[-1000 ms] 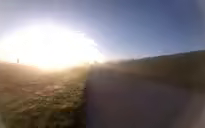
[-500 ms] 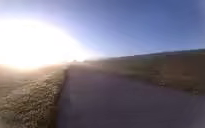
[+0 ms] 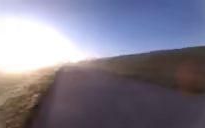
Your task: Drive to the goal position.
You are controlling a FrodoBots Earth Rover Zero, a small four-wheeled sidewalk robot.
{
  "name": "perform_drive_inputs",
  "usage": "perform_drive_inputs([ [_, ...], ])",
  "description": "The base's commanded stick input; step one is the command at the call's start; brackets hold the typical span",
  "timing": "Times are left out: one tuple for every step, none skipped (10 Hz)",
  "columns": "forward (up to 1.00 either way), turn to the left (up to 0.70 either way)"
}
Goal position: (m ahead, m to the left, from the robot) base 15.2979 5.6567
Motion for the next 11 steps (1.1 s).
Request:
perform_drive_inputs([
  [1.0,0.0],
  [1.0,0.0],
  [1.0,0.0],
  [1.0,0.0],
  [1.0,0.0],
  [1.0,0.0],
  [1.0,0.0],
  [1.0,0.0],
  [1.0,0.0],
  [1.0,0.0],
  [1.0,0.0],
])
